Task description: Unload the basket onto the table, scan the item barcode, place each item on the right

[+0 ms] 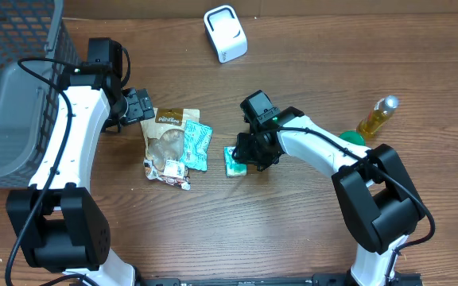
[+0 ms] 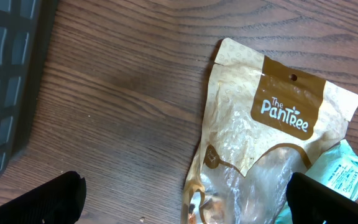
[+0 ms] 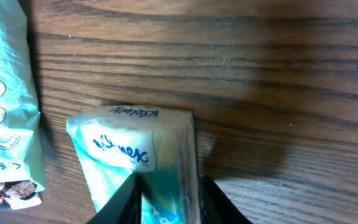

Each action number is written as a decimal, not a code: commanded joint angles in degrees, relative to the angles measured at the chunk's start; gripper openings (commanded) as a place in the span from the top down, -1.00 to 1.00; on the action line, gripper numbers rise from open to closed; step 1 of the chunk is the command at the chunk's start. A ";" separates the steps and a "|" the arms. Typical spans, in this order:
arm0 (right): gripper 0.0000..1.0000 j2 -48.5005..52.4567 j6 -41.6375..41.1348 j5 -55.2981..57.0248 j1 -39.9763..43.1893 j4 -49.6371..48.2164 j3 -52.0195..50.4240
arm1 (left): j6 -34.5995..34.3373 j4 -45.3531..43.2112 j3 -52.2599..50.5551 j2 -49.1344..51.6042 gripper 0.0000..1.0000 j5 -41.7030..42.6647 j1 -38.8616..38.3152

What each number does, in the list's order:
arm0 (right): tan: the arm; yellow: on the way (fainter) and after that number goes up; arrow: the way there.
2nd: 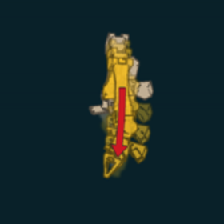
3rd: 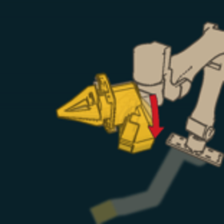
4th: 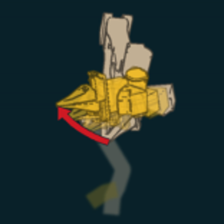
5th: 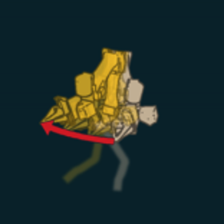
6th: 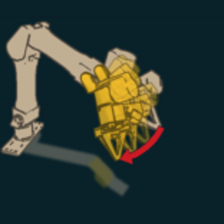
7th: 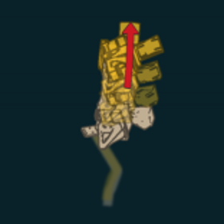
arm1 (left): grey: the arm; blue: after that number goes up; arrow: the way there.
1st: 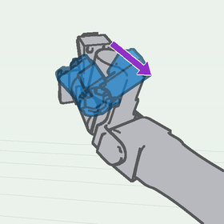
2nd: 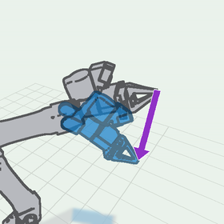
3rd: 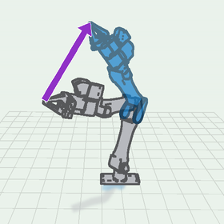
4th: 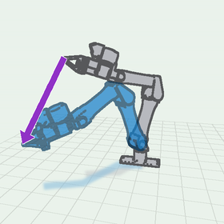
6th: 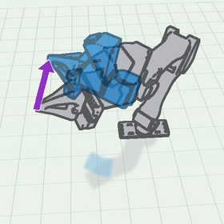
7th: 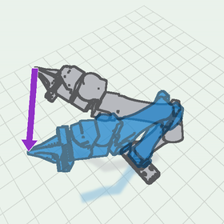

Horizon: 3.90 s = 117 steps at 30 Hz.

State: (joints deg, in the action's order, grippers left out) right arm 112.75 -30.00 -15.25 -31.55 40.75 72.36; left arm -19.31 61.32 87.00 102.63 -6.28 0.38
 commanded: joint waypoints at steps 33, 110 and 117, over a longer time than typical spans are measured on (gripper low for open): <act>0.93 -6.32 49.13 -60.78 15.91 21.16 1.97 | 0.04 -0.07 0.85 -1.07 -1.00 -0.26 -0.02; 0.93 -6.32 13.66 20.92 6.40 33.92 39.80 | 0.04 -0.07 0.85 -1.07 -1.00 -0.26 -0.02; 0.93 -6.32 15.85 23.63 6.43 31.89 49.62 | 0.04 -0.07 0.85 -1.07 -1.00 -0.26 -0.02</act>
State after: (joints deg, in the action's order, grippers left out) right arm 108.05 -15.53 6.24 -25.12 74.61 120.36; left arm -19.31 61.32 87.00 102.63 -6.26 0.38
